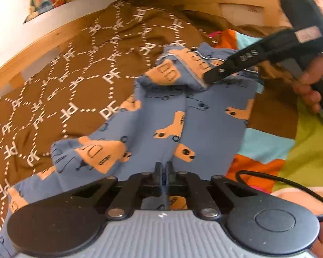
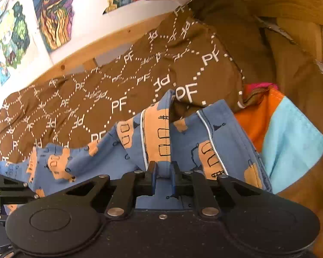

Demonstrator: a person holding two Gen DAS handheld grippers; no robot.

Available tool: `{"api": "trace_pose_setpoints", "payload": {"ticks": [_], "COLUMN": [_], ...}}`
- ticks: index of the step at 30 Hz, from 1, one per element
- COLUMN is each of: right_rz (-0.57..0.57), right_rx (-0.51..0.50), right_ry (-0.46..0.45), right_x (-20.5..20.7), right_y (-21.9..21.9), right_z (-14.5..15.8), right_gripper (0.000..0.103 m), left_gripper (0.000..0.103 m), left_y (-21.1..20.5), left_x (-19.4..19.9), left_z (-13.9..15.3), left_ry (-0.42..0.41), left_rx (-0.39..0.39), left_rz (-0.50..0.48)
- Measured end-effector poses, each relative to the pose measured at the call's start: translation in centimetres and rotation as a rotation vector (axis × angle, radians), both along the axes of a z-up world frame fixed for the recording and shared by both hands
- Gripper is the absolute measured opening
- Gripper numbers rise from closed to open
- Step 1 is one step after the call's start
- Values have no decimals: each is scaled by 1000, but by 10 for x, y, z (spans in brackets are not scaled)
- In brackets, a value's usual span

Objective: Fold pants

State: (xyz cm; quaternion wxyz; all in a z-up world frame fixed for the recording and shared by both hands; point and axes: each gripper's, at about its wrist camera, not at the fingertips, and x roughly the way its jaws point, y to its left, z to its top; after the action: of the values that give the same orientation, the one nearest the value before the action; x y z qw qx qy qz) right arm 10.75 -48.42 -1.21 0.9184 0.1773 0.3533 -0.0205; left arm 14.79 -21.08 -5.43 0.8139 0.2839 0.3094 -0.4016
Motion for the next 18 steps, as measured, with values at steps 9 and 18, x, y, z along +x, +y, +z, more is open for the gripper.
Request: {"api": "trace_pose_setpoints", "payload": {"ticks": [9,18], "right_rz": [-52,-67], "right_rx": [-25,-93], "right_ry": [-75,83], "right_x": [-16,-38], "right_y": [-30,-58], "right_z": [48,58], "right_gripper": [11,11], "left_gripper": [2,2], "left_y": [14,16], "left_x": [-4,-18], "left_z": [32,21], "left_ry": [67,116], "left_rx": [-107,-71], "left_rz": [-37,-124]}}
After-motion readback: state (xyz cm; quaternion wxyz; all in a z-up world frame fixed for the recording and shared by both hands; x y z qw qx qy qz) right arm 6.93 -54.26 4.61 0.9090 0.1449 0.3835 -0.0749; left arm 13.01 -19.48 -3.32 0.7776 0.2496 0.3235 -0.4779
